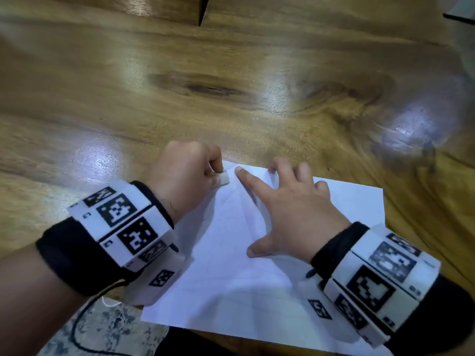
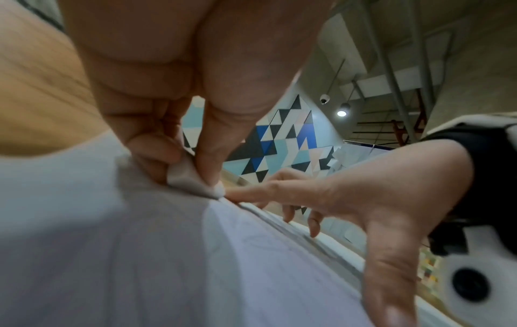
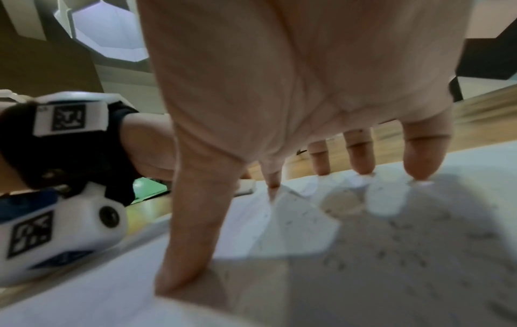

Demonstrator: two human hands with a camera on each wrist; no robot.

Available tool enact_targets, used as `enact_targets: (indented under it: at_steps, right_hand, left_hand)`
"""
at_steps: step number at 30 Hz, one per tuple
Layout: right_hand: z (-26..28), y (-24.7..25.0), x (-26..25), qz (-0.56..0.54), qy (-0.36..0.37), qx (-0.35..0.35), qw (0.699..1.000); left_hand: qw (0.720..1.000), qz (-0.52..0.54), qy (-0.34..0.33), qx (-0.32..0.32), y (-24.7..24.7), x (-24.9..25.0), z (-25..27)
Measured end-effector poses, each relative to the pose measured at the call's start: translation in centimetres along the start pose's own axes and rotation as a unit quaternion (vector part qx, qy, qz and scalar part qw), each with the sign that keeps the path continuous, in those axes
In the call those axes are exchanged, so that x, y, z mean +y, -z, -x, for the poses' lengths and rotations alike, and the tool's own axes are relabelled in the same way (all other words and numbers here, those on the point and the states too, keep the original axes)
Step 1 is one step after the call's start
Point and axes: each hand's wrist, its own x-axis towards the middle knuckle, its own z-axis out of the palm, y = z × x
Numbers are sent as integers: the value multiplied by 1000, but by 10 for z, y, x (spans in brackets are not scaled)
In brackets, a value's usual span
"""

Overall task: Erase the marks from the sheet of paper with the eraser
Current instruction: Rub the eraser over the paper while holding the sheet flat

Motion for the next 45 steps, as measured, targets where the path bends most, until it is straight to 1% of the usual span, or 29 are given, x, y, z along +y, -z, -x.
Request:
enact_targets:
  at_steps: [2,3,6,7,8,11,13,14,16,18,19,23,25,27,28,30,31,32,35,36,38,40,42,45]
  right_hand:
    - [0,-3,-3,3,-7,5,1000]
    - [0,-4,-4,2,-9,6,1000]
    - [1,-7,-4,0,-14,7,1000]
    - [0,-7,-3,0,-14,8,1000]
    - [0,-7,-4,1,-14,8,1000]
    - [-1,-7,-5,1,-16,7,1000]
    - [-1,-6,-5,1,-18,3,1000]
    - [-1,-6,-5,-1,-18,1,1000]
    - [0,-6,-5,-3,-18,3,1000]
    - [0,-7,-5,-4,-17,5,1000]
    - [0,-7,-5,-3,-17,4,1000]
    - [0,-6,-6,4,-19,3,1000]
    - [0,-6,-6,8,-20,1,1000]
    - [0,-6,-6,5,-21,0,1000]
    - [0,-6,-6,3,-20,1,1000]
    - [1,-7,-6,-2,-18,5,1000]
    - [1,-7,-6,-2,-17,6,1000]
    - [1,-7,-6,-1,-16,6,1000]
    - [1,-7,-6,0,-17,7,1000]
    - [1,-7,-6,0,-18,5,1000]
    - [1,-7,-6,1,-17,3,1000]
    - [1,-7,-5,-2,-16,3,1000]
    - [1,-7,-5,-5,-15,2,1000]
    - [1,-7,-5,-7,-9,5,1000]
  left_hand:
    - [1000,7,-7,7,-5,-1,5]
    - [1000,8,-22,-4,-7,-2,11]
    - [994,-6,-63,-87,-9,-1,27]
    - [993,-5,-65,-98,-7,-1,24]
    - [994,-6,-66,-89,-4,0,18]
    - [998,-22,-63,-21,3,5,-9]
    - [997,-34,-62,-24,3,6,-14]
    - [996,-37,-74,-37,3,2,-9]
    - [990,-47,-94,-91,5,-4,8]
    - [986,-52,-90,-133,7,-7,16]
    - [987,-50,-87,-128,8,-6,13]
    - [993,-56,-88,-54,8,5,-18]
    - [993,-57,-89,-45,5,4,-19]
    - [991,-59,-108,-62,4,-3,-3]
    - [988,-61,-115,-88,5,-6,6]
    - [982,-60,-111,-143,7,-10,16]
    - [982,-54,-104,-150,8,-11,15]
    - [985,-44,-98,-136,10,-9,10]
    - [993,-39,-88,-62,15,-2,-12]
    - [994,-43,-87,-54,14,0,-17]
    - [993,-51,-87,-55,10,-1,-18]
    - [993,-57,-94,-53,8,-6,-8]
    - [990,-57,-108,-66,8,-11,5]
    - [991,-39,-87,-89,10,-15,15]
